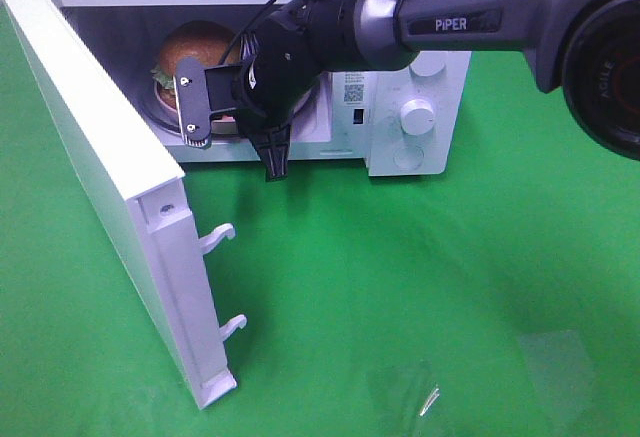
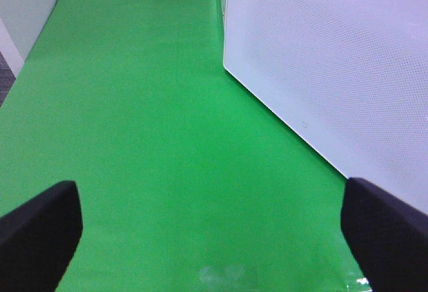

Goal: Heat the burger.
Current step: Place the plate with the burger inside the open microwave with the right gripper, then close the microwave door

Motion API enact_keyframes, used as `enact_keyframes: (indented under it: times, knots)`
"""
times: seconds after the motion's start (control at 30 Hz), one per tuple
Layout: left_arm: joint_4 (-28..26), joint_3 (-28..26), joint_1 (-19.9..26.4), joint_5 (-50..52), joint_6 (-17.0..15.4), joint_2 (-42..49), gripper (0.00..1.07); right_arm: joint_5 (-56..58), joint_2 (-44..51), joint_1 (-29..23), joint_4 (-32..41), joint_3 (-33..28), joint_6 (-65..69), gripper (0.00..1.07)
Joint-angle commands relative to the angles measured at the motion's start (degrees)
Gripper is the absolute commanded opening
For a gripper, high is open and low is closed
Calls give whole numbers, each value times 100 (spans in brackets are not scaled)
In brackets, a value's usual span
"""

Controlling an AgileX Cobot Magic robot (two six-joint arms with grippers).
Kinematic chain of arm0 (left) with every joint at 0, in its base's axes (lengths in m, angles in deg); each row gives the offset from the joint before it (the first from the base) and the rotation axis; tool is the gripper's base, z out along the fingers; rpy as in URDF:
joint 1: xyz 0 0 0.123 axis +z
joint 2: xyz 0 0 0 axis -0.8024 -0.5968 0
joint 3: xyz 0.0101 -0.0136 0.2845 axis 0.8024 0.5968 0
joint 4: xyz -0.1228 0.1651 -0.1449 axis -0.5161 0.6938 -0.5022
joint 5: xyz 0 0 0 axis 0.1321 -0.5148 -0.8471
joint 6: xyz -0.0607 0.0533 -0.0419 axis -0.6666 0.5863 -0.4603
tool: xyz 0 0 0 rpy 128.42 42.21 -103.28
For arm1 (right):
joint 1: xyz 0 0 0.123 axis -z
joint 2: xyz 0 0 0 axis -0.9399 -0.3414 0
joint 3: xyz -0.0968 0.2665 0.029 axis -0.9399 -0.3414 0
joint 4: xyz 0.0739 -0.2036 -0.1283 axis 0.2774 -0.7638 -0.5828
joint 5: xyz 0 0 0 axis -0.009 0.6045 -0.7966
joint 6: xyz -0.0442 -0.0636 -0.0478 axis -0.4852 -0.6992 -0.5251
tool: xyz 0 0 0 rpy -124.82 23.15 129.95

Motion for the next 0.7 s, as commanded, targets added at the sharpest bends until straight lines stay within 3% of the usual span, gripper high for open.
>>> enact_keyframes:
  times: [0.03, 0.1, 0.17, 0.37, 0.6, 0.7]
  knots:
    - [-23, -6, -40, 74, 11, 80, 100, -86, 52, 6, -46, 92, 138, 23]
    - [-23, -6, -40, 74, 11, 80, 100, 0, 52, 6, -46, 92, 338, 36]
    - [-23, -6, -40, 74, 11, 80, 100, 52, 63, 6, -46, 86, 338, 42]
    - [-23, -6, -40, 74, 11, 80, 100, 29, 223, 6, -40, -149, 338, 49]
    - [-23, -6, -40, 74, 11, 80, 100, 0, 487, 11, -29, -653, 338, 50]
    - [-23, -6, -40, 74, 11, 80, 100, -258, 768, -6, 178, -1031, 315, 56]
